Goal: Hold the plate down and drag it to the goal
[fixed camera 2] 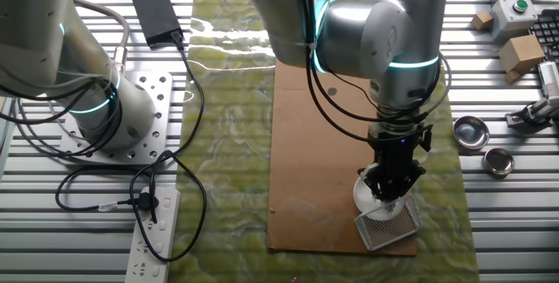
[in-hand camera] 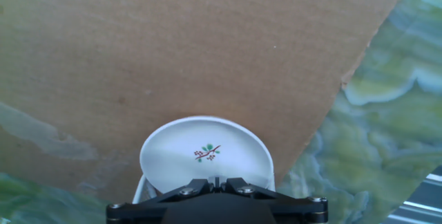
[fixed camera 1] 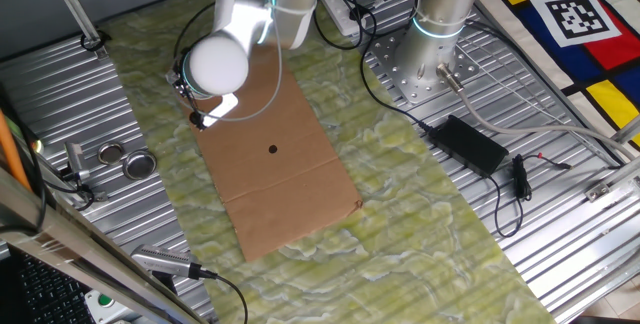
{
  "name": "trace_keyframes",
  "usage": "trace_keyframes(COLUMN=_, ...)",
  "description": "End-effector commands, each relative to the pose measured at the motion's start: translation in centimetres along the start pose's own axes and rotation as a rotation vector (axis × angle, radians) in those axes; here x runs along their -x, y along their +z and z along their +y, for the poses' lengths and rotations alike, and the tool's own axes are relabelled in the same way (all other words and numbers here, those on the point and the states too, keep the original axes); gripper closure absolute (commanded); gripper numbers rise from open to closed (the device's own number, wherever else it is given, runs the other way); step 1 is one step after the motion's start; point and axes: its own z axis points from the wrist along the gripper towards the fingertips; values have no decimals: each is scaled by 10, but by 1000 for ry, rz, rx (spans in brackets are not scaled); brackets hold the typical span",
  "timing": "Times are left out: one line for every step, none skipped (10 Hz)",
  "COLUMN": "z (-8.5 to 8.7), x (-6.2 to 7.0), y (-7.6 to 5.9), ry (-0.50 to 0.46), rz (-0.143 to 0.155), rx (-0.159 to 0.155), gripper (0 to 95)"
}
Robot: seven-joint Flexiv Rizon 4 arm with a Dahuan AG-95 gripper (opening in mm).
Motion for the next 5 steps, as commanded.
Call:
trace_keyframes(z=0, x=1, y=-3, ry=10, rz=-9, rx=13, gripper=950)
trace_keyframes(z=0, x=1, y=-3, ry=11, rz=-12, rx=16, gripper=950)
trace_keyframes(z=0, x=1, y=-5, ry=21, rz=-22, rx=25, gripper=950)
trace_keyframes(z=0, x=1, y=-7, ry=30, rz=-29, rx=33, gripper=950)
trace_keyframes(z=0, x=0, y=-8, ry=36, rz=-35, rx=43, gripper=950)
